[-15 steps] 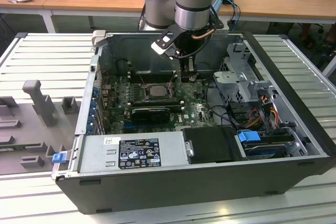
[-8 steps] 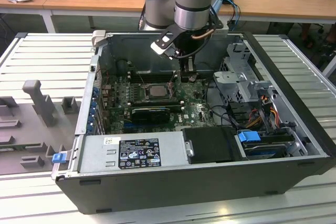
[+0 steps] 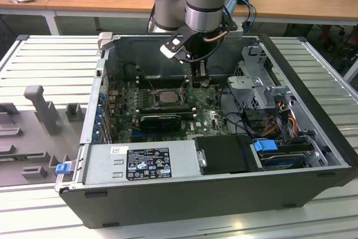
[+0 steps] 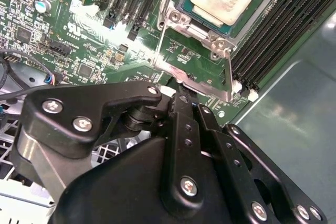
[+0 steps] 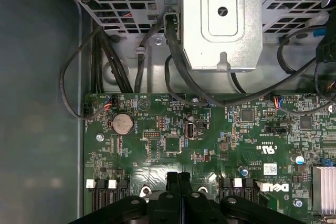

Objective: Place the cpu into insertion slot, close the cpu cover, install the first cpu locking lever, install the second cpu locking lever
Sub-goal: 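Close the cpu cover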

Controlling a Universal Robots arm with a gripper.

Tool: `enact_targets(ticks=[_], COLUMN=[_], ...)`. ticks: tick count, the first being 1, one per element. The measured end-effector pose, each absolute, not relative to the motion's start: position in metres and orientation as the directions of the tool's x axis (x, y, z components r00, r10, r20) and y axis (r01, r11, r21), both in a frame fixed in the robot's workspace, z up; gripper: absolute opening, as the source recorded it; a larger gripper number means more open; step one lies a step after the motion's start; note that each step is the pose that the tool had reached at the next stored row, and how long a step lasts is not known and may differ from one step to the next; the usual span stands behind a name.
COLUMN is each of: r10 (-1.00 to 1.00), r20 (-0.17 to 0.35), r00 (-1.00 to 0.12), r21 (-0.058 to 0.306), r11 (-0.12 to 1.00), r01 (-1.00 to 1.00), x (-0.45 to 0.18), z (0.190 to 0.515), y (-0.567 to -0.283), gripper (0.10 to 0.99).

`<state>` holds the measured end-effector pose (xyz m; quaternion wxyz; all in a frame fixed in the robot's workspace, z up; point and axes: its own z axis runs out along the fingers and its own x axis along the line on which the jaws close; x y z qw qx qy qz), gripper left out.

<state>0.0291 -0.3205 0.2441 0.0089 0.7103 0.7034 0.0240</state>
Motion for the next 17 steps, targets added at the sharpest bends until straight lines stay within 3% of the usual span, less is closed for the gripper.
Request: enact_targets(ticks=[17], r10=[1.000], r20=[0.022], r00=[0.009], r21=[0.047], r11=[-0.010], r01=[0.999], x=[0.0237], z=[0.2441], y=[-0.3205], gripper=[0.106])
